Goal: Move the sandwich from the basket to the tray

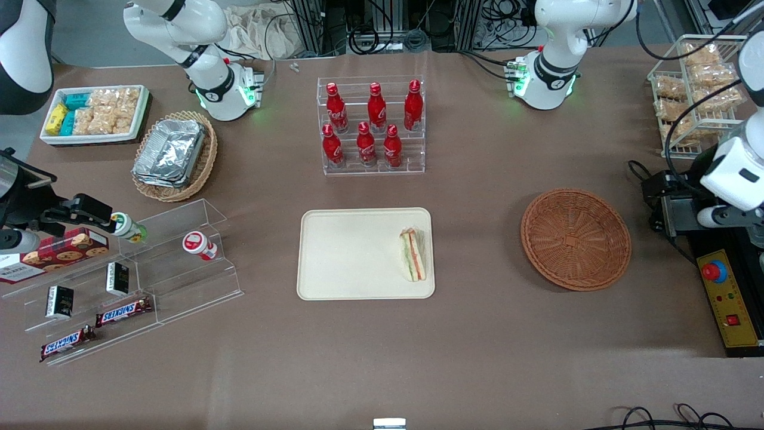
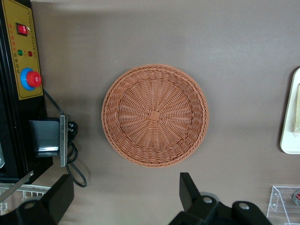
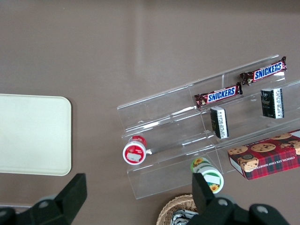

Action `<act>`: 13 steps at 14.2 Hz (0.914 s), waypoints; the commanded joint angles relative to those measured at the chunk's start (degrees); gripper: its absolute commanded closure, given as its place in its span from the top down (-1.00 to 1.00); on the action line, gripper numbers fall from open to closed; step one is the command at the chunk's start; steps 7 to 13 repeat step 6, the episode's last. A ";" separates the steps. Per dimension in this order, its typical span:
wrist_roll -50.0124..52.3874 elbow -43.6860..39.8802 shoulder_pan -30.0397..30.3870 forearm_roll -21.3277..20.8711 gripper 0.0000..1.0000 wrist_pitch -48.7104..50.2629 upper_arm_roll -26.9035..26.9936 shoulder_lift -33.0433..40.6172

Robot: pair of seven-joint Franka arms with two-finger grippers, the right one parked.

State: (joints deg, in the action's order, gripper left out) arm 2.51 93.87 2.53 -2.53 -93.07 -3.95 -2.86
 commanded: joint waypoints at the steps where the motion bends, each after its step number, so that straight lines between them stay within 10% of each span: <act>1: 0.39 2.29 -0.59 0.78 1.00 -1.15 0.87 1.72; 13: 0.91 -0.01 -0.24 1.13 1.00 0.08 0.87 0.40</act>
